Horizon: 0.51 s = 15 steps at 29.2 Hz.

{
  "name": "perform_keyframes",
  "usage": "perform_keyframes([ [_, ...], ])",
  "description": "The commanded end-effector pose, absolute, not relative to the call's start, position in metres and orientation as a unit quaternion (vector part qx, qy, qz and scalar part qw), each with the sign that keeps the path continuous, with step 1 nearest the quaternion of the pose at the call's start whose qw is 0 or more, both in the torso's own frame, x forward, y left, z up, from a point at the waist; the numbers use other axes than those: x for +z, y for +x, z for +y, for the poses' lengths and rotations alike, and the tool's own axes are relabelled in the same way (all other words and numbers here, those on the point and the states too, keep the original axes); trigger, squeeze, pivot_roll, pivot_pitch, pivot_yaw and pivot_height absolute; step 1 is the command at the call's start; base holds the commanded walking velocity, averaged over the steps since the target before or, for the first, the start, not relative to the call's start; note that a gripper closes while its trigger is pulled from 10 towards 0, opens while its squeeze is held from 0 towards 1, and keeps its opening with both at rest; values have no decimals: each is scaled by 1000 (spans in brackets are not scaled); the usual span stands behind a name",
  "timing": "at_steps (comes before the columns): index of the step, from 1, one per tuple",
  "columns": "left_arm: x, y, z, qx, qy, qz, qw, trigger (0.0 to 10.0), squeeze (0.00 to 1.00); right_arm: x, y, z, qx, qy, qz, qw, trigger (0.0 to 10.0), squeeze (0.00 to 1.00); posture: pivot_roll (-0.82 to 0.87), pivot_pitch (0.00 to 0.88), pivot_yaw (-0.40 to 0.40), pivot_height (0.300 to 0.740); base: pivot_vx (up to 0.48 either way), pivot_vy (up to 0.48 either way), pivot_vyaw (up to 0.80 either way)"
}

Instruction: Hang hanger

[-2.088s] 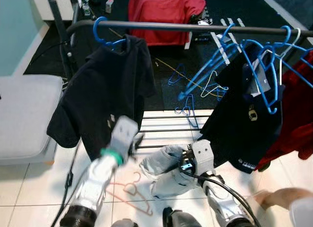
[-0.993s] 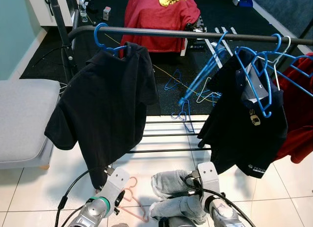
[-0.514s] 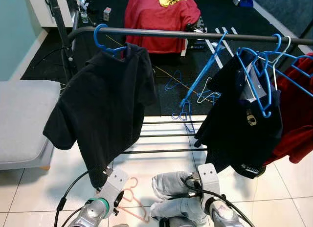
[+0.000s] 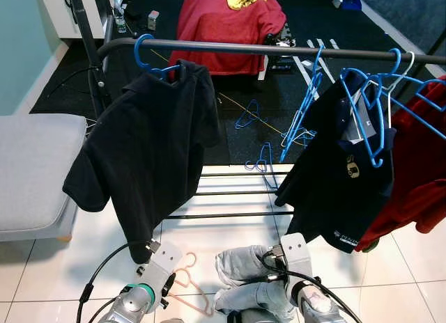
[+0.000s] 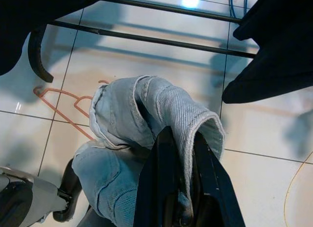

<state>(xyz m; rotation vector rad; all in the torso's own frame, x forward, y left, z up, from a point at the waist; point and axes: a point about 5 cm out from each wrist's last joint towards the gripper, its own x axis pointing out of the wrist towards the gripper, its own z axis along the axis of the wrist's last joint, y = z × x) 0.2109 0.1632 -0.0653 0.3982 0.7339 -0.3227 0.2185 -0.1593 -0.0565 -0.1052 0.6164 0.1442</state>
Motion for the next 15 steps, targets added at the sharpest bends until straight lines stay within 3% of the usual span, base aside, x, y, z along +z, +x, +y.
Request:
perform_keyframes([
  [1, -70, 204, 161, -158, 192, 363, 898, 10000, 0, -59, 215, -161, 71, -57, 307, 947, 10000, 0, -25, 5, -12, 740, 0, 0, 0],
  [15, -64, 214, 166, -135, 185, 353, 907, 10000, 0, -56, 219, -164, 70, -63, 303, 948, 10000, 0, -17, 0, -22, 740, 0, 0, 0],
])
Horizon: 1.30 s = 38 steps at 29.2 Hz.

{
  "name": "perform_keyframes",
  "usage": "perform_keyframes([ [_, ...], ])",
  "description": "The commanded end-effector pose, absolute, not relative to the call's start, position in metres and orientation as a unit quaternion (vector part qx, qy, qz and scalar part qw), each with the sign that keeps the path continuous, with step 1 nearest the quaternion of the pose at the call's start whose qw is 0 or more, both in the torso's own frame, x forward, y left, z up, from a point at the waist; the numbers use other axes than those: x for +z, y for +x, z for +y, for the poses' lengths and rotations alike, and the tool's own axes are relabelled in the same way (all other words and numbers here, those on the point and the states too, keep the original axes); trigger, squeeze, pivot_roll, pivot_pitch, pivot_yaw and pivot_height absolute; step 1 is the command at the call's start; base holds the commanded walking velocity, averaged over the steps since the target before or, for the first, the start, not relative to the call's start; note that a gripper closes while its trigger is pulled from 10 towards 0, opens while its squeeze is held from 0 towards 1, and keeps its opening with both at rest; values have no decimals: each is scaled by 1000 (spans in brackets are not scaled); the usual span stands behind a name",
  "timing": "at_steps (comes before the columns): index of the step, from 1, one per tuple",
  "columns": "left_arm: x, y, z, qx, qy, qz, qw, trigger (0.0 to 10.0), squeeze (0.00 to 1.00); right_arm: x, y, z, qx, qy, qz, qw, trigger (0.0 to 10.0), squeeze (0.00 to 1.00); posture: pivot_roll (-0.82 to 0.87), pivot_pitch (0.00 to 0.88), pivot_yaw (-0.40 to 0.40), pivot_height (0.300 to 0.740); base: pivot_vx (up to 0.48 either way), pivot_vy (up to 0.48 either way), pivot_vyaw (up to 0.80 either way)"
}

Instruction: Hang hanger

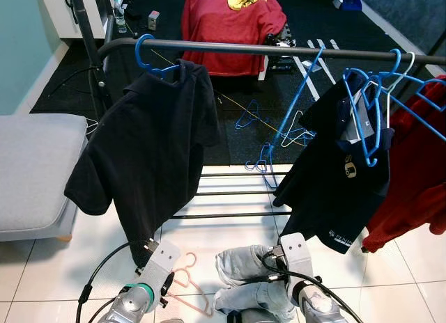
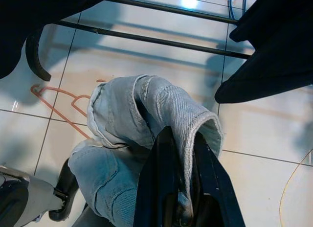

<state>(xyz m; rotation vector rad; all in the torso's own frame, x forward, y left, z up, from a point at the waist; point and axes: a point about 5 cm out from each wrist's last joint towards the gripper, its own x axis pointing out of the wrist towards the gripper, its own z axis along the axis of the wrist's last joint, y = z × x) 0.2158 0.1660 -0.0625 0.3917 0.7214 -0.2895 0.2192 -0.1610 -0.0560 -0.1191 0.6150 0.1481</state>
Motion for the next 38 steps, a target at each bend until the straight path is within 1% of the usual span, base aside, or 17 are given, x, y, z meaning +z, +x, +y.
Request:
perform_keyframes([
  [1, -64, 214, 166, -135, 185, 353, 907, 10000, 0, -56, 219, -164, 70, -63, 303, 948, 10000, 0, -17, 0, -22, 740, 0, 0, 0],
  [3, -63, 214, 167, -133, 185, 352, 908, 10000, 0, -56, 220, -163, 71, -63, 302, 948, 10000, 0, -17, 0, -22, 740, 0, 0, 0],
  [4, -63, 215, 170, -125, 180, 349, 911, 10000, 0, -55, 221, -162, 74, -65, 300, 949, 10000, 0, -1, 19, -28, 740, 0, 0, 0],
  [5, -63, 215, 170, -125, 180, 349, 911, 10000, 0, -55, 221, -162, 74, -65, 300, 949, 10000, 0, -1, 19, -28, 740, 0, 0, 0],
  [8, -59, 217, 178, -95, 161, 340, 922, 10000, 0, -53, 225, -161, 81, -71, 299, 948, 10000, 0, 13, 44, -37, 740, 0, 0, 0],
  [11, -59, 217, 179, -96, 165, 337, 922, 10000, 0, -53, 225, -160, 83, -72, 298, 948, 10000, 0, 13, 44, -37, 740, 0, 0, 0],
  [12, -58, 219, 178, -95, 164, 334, 923, 10000, 0, -52, 226, -160, 86, -74, 298, 948, 10000, 0, 24, 74, -49, 740, 0, 0, 0],
  [16, -56, 222, 177, -89, 158, 330, 926, 10000, 0, -52, 228, -159, 91, -77, 298, 947, 10000, 0, 27, 76, -53, 740, 0, 0, 0],
  [20, -54, 225, 176, -84, 150, 325, 930, 10000, 0, -50, 230, -158, 102, -86, 297, 946, 10000, 0, 24, 96, -55, 740, 0, 0, 0],
  [29, -54, 226, 172, -89, 146, 325, 930, 10000, 0, -49, 232, -158, 103, -90, 296, 945, 10000, 0, 20, 92, -54, 740, 0, 0, 0],
  [31, -47, 237, 171, -87, 147, 310, 935, 10000, 0, -45, 238, -157, 104, -86, 283, 949, 10000, 0, 35, 77, -63, 740, 0, 0, 0],
  [34, -42, 243, 172, -79, 142, 301, 940, 10000, 0, -42, 242, -154, 112, -89, 273, 951, 10000, 0, 31, 88, -67, 740, 0, 0, 0],
  [38, -44, 240, 173, -68, 124, 303, 942, 10000, 0, -39, 244, -156, 111, -92, 263, 954, 10000, 0, 18, 97, -67, 740, 0, 0, 0],
])
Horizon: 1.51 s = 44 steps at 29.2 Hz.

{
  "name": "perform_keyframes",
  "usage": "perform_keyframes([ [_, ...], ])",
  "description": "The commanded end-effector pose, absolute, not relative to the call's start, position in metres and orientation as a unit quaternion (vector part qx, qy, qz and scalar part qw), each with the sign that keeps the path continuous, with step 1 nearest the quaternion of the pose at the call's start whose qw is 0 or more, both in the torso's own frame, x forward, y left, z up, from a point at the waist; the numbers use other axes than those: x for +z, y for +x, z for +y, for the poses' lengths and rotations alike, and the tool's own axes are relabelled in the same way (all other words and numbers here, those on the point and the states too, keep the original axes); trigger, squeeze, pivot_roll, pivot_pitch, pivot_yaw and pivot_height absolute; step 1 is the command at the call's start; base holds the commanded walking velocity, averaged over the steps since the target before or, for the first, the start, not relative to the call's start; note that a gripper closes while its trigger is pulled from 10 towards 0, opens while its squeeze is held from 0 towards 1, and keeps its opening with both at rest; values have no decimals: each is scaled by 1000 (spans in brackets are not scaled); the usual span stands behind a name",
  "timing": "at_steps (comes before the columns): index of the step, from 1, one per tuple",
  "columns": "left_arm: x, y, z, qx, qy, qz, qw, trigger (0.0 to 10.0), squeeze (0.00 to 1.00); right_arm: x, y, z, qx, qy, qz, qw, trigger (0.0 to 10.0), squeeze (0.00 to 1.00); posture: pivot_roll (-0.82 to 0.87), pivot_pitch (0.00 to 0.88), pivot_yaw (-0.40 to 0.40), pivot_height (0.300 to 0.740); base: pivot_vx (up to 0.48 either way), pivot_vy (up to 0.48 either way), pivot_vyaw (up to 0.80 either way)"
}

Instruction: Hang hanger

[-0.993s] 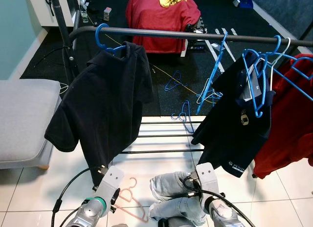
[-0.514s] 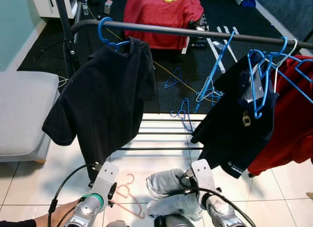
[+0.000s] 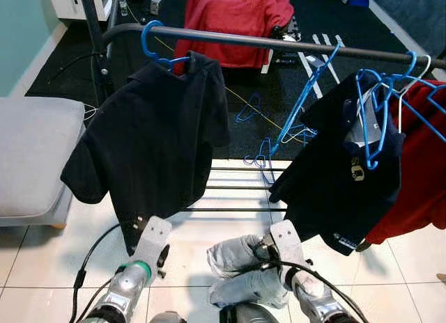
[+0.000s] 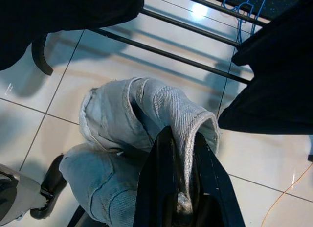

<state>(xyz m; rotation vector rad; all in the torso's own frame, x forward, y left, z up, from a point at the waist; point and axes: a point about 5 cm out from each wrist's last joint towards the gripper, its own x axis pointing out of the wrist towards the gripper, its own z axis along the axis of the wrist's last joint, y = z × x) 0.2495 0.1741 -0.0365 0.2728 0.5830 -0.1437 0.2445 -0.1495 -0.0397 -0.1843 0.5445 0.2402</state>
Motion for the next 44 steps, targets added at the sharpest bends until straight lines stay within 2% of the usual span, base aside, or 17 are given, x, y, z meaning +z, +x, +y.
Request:
perform_keyframes([
  [1, -45, 239, 173, -69, 122, 305, 942, 10000, 0, -39, 244, -157, 106, -88, 263, 955, 10000, 0, 18, 97, -67, 740, 0, 0, 0],
  [21, -41, 244, 170, -86, 133, 296, 942, 10000, 0, -33, 252, -154, 95, -77, 250, 960, 10000, 0, 11, 82, -43, 740, 0, 0, 0],
  [32, -44, 240, 165, -96, 134, 302, 939, 10000, 0, -38, 244, -161, 93, -81, 256, 959, 10000, 0, -3, 86, -35, 740, 0, 0, 0],
  [44, -42, 241, 165, -100, 143, 286, 942, 10000, 0, -40, 241, -157, 97, -79, 257, 958, 10000, 0, 6, 94, -38, 740, 0, 0, 0],
])
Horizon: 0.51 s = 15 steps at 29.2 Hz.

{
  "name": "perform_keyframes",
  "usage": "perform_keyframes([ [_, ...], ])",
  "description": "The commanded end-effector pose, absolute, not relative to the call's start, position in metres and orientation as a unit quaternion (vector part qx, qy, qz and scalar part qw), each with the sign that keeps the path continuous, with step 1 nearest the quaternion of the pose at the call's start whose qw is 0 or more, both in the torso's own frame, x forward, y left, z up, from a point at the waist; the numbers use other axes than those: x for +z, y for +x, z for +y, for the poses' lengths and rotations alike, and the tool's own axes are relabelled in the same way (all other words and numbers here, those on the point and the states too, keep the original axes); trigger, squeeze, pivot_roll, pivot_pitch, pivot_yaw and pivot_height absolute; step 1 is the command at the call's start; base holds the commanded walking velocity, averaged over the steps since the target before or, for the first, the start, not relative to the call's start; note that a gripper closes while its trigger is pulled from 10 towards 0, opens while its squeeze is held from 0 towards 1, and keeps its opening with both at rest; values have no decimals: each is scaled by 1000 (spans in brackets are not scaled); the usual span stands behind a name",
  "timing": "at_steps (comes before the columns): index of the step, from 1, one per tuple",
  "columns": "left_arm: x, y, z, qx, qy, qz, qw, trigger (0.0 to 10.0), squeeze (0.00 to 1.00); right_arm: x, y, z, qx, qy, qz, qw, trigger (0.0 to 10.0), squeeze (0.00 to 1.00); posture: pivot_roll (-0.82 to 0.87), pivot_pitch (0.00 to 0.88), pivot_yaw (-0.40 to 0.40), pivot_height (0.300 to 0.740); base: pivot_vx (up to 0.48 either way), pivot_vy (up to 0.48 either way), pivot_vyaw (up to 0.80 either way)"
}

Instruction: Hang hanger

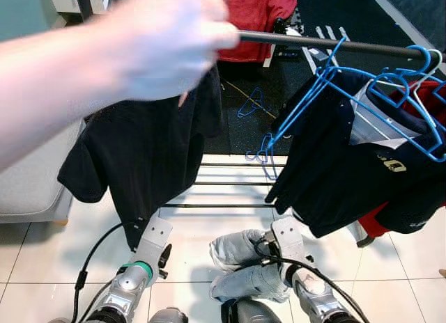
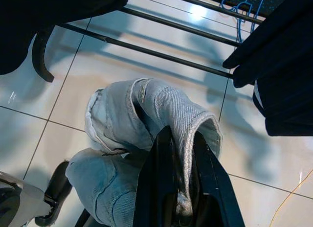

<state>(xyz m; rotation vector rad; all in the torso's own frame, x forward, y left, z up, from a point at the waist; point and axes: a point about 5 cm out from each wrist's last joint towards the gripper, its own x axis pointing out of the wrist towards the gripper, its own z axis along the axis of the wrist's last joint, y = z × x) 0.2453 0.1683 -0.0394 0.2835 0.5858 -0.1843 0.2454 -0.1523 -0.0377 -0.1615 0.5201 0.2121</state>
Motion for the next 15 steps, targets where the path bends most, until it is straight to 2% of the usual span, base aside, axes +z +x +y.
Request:
perform_keyframes([
  [1, -42, 241, 165, -100, 143, 286, 942, 10000, 0, -40, 241, -157, 97, -79, 257, 958, 10000, 0, 6, 94, -38, 740, 0, 0, 0],
  [9, -24, 259, 160, -95, 127, 235, 959, 10000, 0, -38, 244, -161, 92, -79, 254, 960, 10000, 0, 15, 109, -41, 740, 0, 0, 0],
  [11, 0, 280, 153, -92, 110, 176, 974, 10000, 0, -37, 244, -162, 91, -79, 251, 960, 10000, 0, 16, 105, -46, 740, 0, 0, 0],
  [13, 9, 287, 151, -91, 104, 156, 978, 10000, 0, -37, 244, -162, 91, -79, 251, 961, 10000, 0, 16, 105, -46, 740, 0, 0, 0],
  [15, 43, 309, 142, -102, 92, 86, 987, 10000, 0, -37, 243, -162, 93, -80, 247, 961, 10000, 0, 16, 98, -48, 740, 0, 0, 0],
])
